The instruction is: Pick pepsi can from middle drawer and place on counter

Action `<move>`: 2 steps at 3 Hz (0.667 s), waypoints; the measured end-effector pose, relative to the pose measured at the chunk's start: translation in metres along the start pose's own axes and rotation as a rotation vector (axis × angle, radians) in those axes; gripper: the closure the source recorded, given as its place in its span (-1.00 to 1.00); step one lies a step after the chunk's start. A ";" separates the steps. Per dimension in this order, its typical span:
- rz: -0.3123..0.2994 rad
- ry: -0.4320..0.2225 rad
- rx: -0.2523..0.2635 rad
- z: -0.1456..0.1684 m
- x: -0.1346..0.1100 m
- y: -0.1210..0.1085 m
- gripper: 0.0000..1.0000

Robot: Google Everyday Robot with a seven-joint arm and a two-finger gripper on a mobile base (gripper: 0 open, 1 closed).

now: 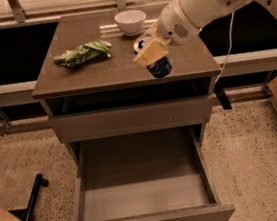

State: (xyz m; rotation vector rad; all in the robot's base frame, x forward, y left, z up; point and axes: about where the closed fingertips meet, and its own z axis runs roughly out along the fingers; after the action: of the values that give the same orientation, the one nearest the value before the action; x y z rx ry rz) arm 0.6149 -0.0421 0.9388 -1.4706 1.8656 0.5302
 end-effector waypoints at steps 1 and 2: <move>0.055 -0.149 0.069 -0.013 -0.024 -0.041 1.00; 0.110 -0.205 0.107 -0.013 -0.025 -0.074 1.00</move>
Offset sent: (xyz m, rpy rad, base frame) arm 0.1112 -0.0305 0.0433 0.2960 -0.0627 -0.2193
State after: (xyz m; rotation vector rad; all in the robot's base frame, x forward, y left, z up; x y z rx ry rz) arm 0.6851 -0.0542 0.9731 -1.2025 1.7909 0.6006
